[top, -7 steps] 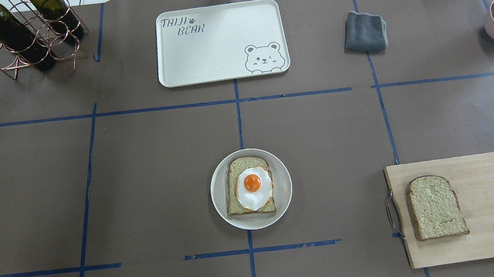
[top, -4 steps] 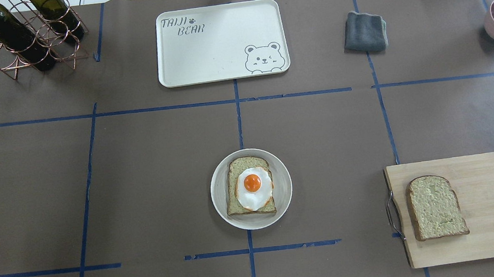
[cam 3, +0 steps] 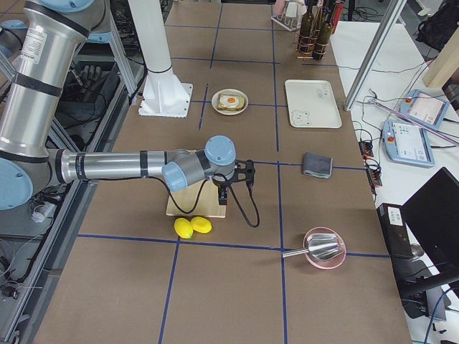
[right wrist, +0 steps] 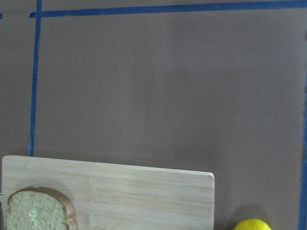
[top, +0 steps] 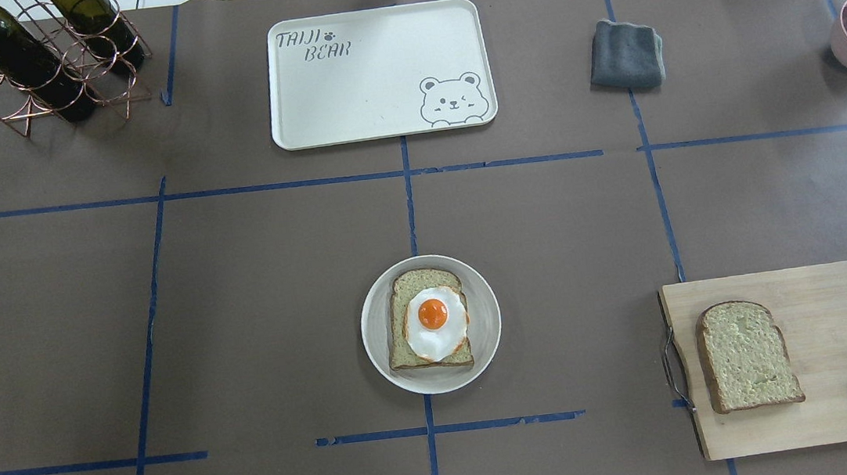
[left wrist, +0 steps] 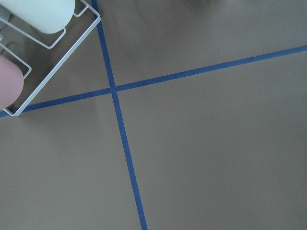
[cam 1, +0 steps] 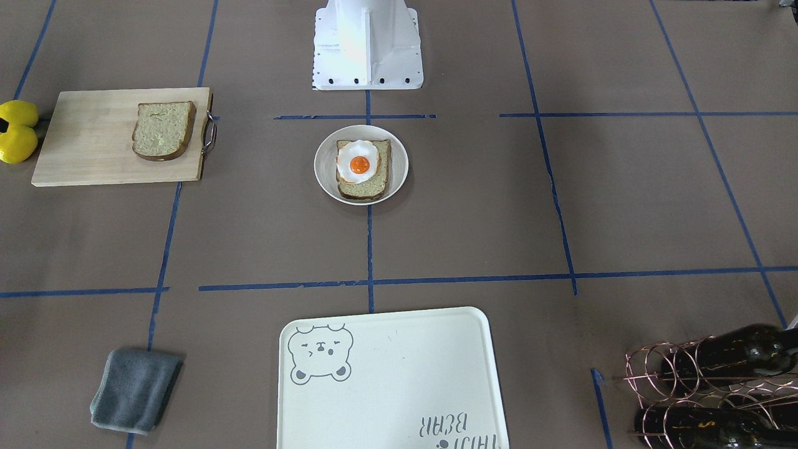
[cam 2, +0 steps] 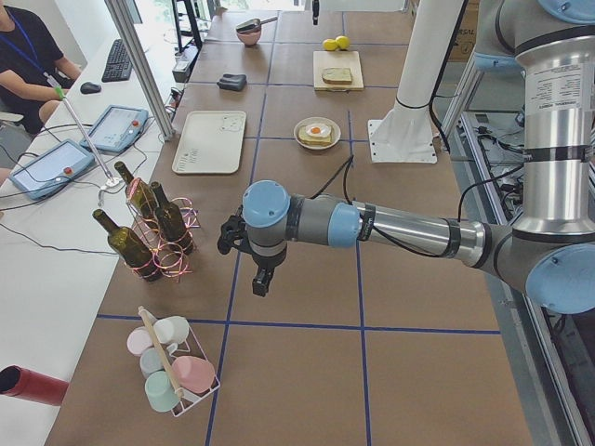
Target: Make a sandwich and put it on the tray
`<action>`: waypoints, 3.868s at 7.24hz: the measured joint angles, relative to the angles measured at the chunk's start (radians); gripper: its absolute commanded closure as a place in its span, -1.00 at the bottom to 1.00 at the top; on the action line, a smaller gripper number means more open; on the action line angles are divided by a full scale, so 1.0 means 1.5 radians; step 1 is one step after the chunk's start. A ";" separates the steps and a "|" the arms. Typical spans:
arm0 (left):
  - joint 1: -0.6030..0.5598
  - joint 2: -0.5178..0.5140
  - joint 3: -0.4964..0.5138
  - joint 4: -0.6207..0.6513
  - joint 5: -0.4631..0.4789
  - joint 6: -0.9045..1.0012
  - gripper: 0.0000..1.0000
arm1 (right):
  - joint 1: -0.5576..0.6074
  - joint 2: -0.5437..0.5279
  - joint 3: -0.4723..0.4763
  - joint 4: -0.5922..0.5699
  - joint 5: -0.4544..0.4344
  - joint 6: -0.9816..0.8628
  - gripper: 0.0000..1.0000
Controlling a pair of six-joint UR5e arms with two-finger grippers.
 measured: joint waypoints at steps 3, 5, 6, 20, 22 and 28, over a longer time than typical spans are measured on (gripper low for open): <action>0.003 0.001 -0.001 -0.063 -0.006 -0.001 -1.00 | -0.231 -0.002 0.016 0.211 -0.144 0.324 -0.90; 0.003 0.001 -0.001 -0.082 -0.007 -0.004 -1.00 | -0.367 -0.003 0.038 0.243 -0.245 0.457 -0.83; 0.003 0.001 -0.001 -0.086 -0.007 -0.005 -1.00 | -0.420 -0.004 0.039 0.248 -0.294 0.503 -0.79; 0.003 0.001 -0.003 -0.092 -0.032 -0.008 -1.00 | -0.447 -0.050 0.045 0.373 -0.274 0.552 1.00; 0.003 0.001 -0.002 -0.092 -0.043 -0.008 -1.00 | -0.447 0.011 0.066 0.372 -0.272 0.582 1.00; 0.004 0.000 -0.001 -0.093 -0.045 -0.007 -1.00 | -0.512 0.452 -0.048 0.172 -0.289 0.706 1.00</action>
